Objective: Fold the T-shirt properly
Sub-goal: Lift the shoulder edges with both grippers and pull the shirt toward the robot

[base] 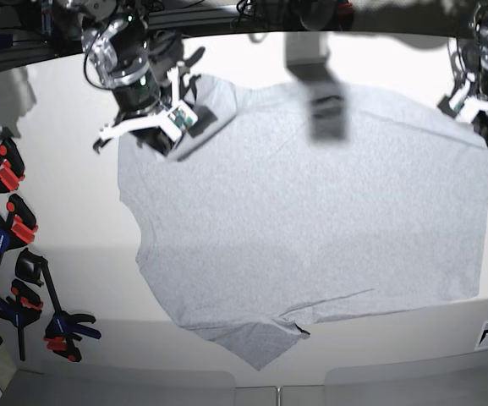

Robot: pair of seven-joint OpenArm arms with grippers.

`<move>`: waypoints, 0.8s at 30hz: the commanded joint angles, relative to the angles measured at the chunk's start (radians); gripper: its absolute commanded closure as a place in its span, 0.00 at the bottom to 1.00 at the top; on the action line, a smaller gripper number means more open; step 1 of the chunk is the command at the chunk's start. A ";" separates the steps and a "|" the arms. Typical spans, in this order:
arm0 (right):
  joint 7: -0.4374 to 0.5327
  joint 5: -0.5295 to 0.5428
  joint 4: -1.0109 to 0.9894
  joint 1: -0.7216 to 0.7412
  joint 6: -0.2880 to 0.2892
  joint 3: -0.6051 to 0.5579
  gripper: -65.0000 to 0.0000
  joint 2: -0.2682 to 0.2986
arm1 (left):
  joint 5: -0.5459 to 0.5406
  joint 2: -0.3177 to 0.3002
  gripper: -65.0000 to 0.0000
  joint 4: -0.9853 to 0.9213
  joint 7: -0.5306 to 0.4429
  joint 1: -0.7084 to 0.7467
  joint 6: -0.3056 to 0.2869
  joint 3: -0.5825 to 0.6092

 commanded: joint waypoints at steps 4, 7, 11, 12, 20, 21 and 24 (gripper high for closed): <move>0.030 0.000 0.013 0.071 0.012 0.005 1.00 0.011 | -0.099 0.030 1.00 0.010 -0.009 -0.076 0.025 -0.010; 0.036 0.000 0.005 0.110 0.011 0.005 1.00 0.011 | -0.106 0.071 1.00 0.008 -0.014 -0.114 0.025 -0.010; 0.063 0.008 -0.057 0.163 0.011 0.005 1.00 0.001 | -0.105 0.109 1.00 0.006 -0.016 -0.145 0.025 -0.010; 0.072 0.029 -0.077 0.183 0.011 0.005 1.00 -0.006 | -0.106 0.115 1.00 0.006 -0.016 -0.152 0.025 -0.010; 0.105 0.105 -0.251 0.344 0.013 0.005 1.00 -0.135 | -0.105 0.193 1.00 0.005 -0.018 -0.199 -0.018 -0.010; 0.108 0.105 -0.270 0.364 0.015 0.005 1.00 -0.147 | -0.105 0.201 1.00 0.004 -0.014 -0.204 -0.036 -0.010; 0.109 0.104 -0.327 0.420 0.015 0.005 1.00 -0.175 | -0.105 0.218 1.00 -0.005 -0.007 -0.225 -0.042 -0.010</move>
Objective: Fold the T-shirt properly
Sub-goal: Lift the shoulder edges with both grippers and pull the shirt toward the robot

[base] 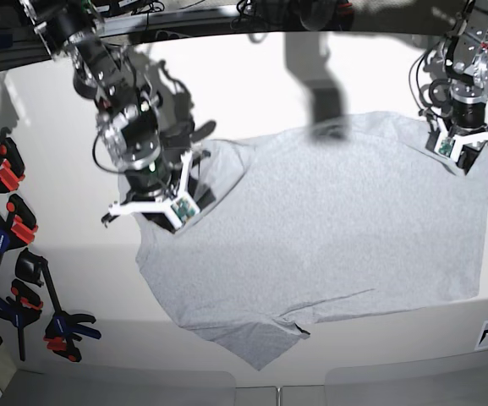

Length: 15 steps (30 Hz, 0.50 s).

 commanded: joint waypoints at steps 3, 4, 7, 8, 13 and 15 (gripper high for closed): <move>0.015 -0.017 -0.021 0.061 -0.014 0.010 1.00 0.000 | 0.013 0.005 1.00 -0.001 0.008 -0.037 0.011 -0.010; 0.010 -0.017 -0.028 0.070 -0.014 0.010 1.00 0.000 | 0.014 0.011 1.00 -0.006 0.013 -0.045 0.011 -0.011; -0.010 -0.017 -0.035 0.084 -0.015 0.011 1.00 0.000 | 0.016 0.029 1.00 -0.027 0.023 -0.068 0.011 -0.011; -0.011 -0.017 -0.035 0.083 -0.015 0.011 1.00 0.000 | 0.016 0.031 1.00 -0.036 0.025 -0.074 0.011 -0.011; -0.043 -0.021 -0.036 0.082 -0.016 0.011 1.00 0.000 | 0.016 0.034 1.00 -0.092 0.033 -0.098 0.014 -0.011; -0.070 -0.024 -0.036 0.082 -0.016 0.011 1.00 0.000 | 0.016 0.033 1.00 -0.113 0.033 -0.106 0.014 -0.011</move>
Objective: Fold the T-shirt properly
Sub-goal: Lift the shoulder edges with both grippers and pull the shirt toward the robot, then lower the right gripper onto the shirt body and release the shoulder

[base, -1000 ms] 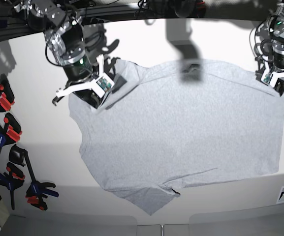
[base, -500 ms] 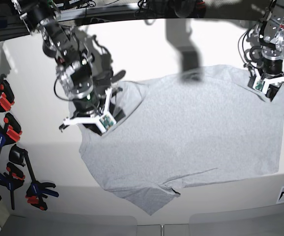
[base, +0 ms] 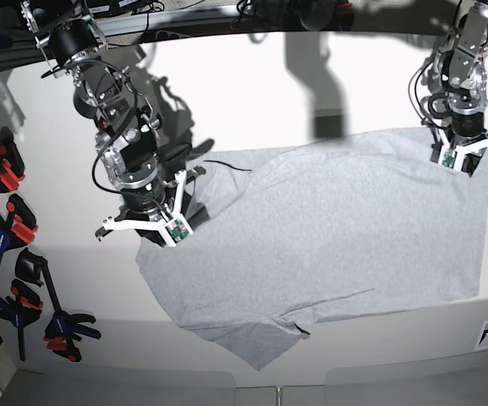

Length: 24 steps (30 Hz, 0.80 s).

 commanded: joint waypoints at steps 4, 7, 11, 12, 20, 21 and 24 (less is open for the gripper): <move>0.002 -0.019 0.014 0.021 -0.015 0.010 1.00 0.008 | 0.013 -0.038 1.00 0.009 -0.017 -0.010 0.012 -0.011; 0.002 -0.020 0.014 0.022 -0.015 0.010 1.00 0.008 | 0.055 -0.090 1.00 0.009 -0.017 -0.011 0.012 -0.011; 0.009 -0.019 0.014 0.022 -0.015 0.010 1.00 0.008 | 0.032 -0.178 1.00 0.009 -0.017 -0.010 0.012 -0.011; 0.014 -0.019 0.014 0.022 -0.015 0.010 1.00 0.008 | 0.017 -0.195 1.00 0.009 -0.017 -0.011 0.012 -0.011; 0.039 -0.018 0.014 0.022 -0.014 0.010 1.00 0.008 | -0.069 -0.231 1.00 0.009 -0.110 -0.011 -0.087 -0.011; 0.040 -0.012 0.014 0.022 -0.014 0.010 1.00 0.008 | -0.069 -0.231 1.00 0.009 -0.113 -0.011 -0.096 -0.011; 0.042 -0.011 0.010 0.022 -0.013 0.010 1.00 0.000 | -0.069 -0.231 1.00 0.009 -0.116 -0.011 -0.098 -0.011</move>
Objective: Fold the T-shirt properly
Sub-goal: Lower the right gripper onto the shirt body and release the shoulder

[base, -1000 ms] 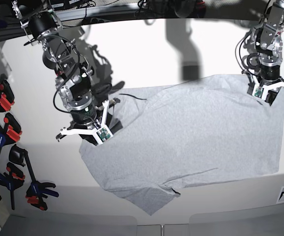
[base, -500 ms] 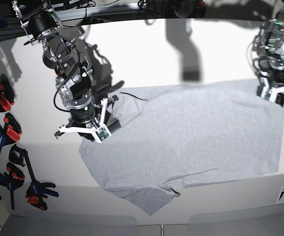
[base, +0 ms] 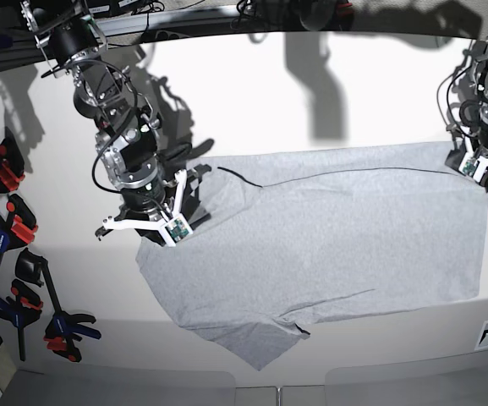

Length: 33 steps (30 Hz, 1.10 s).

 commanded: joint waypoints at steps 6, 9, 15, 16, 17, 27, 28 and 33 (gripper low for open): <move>0.071 -0.015 -0.059 0.032 -0.014 0.010 1.00 -0.024 | -0.050 -0.024 1.00 0.011 -0.013 -0.011 0.012 -0.011; 0.095 -0.014 -0.131 0.058 -0.014 0.010 1.00 -0.046 | -0.058 -0.024 1.00 0.011 -0.013 -0.017 0.011 -0.011; 0.156 0.090 -0.267 0.140 0.013 0.010 1.00 -0.113 | -0.071 -0.024 1.00 -0.035 -0.016 -0.071 0.011 -0.011; 0.159 0.090 -0.287 0.155 0.017 0.010 1.00 -0.127 | -0.087 -0.024 1.00 -0.056 -0.025 -0.084 0.011 -0.011; 0.160 0.090 -0.307 0.169 0.021 0.010 1.00 -0.142 | -0.101 -0.024 1.00 -0.078 -0.034 -0.096 0.006 -0.011; 0.184 0.082 -0.448 0.233 0.029 0.010 1.00 -0.230 | -0.111 -0.021 1.00 -0.159 -0.144 -0.125 -0.019 -0.011; 0.183 0.082 -0.448 0.236 0.029 0.010 1.00 -0.230 | -0.111 -0.021 1.00 -0.159 -0.154 -0.125 -0.019 -0.011; 0.161 0.043 -0.436 0.249 -0.001 0.010 1.00 -0.230 | -0.111 -0.021 1.00 -0.159 -0.166 -0.125 -0.032 -0.011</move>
